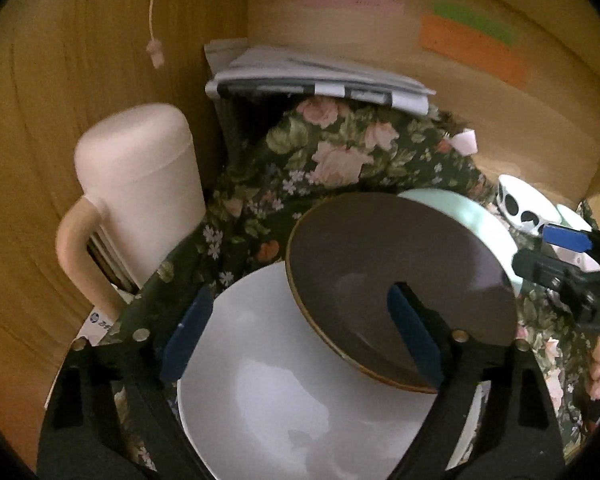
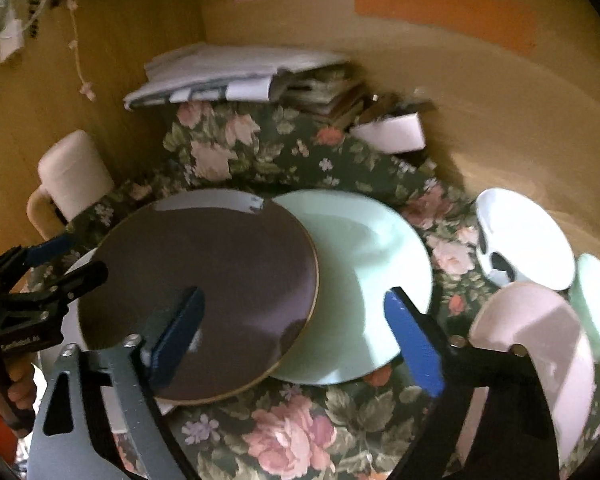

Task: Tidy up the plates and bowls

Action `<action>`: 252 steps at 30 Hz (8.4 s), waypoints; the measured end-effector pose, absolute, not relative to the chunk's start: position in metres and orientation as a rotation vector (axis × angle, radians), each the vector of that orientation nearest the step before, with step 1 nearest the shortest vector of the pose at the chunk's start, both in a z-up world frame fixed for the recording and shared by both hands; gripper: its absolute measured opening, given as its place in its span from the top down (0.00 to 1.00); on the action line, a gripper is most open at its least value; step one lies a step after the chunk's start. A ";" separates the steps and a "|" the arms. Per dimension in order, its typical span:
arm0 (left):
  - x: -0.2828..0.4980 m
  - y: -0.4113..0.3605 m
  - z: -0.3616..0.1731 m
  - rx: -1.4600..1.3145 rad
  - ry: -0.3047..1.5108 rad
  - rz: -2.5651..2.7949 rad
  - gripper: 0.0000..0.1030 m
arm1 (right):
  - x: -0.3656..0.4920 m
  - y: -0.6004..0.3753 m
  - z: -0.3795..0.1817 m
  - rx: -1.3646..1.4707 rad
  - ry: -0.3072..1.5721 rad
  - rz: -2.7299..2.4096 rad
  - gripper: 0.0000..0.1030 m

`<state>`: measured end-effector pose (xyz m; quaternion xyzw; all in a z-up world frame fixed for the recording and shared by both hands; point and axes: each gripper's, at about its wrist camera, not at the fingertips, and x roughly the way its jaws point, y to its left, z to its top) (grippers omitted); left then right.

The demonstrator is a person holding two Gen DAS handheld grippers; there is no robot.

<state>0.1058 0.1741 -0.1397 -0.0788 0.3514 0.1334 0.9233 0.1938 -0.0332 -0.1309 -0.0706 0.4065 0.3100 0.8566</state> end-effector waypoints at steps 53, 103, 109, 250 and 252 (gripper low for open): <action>0.119 0.175 -0.149 -0.264 0.814 0.142 0.62 | 0.212 -0.035 -0.157 -0.041 1.030 0.726 0.67; 0.053 0.070 -0.131 -0.170 0.737 -0.026 0.62 | 0.103 -0.159 -0.129 0.118 0.916 0.571 0.67; 0.052 0.060 -0.140 -0.165 0.754 -0.052 0.62 | 0.097 -0.172 -0.136 0.153 0.929 0.550 0.67; 0.049 0.222 -0.174 -0.259 0.785 0.164 0.72 | 0.151 0.013 -0.163 -0.127 1.120 0.784 0.71; 0.049 0.220 -0.173 -0.260 0.782 0.162 0.72 | 0.150 0.009 -0.160 -0.118 1.110 0.780 0.71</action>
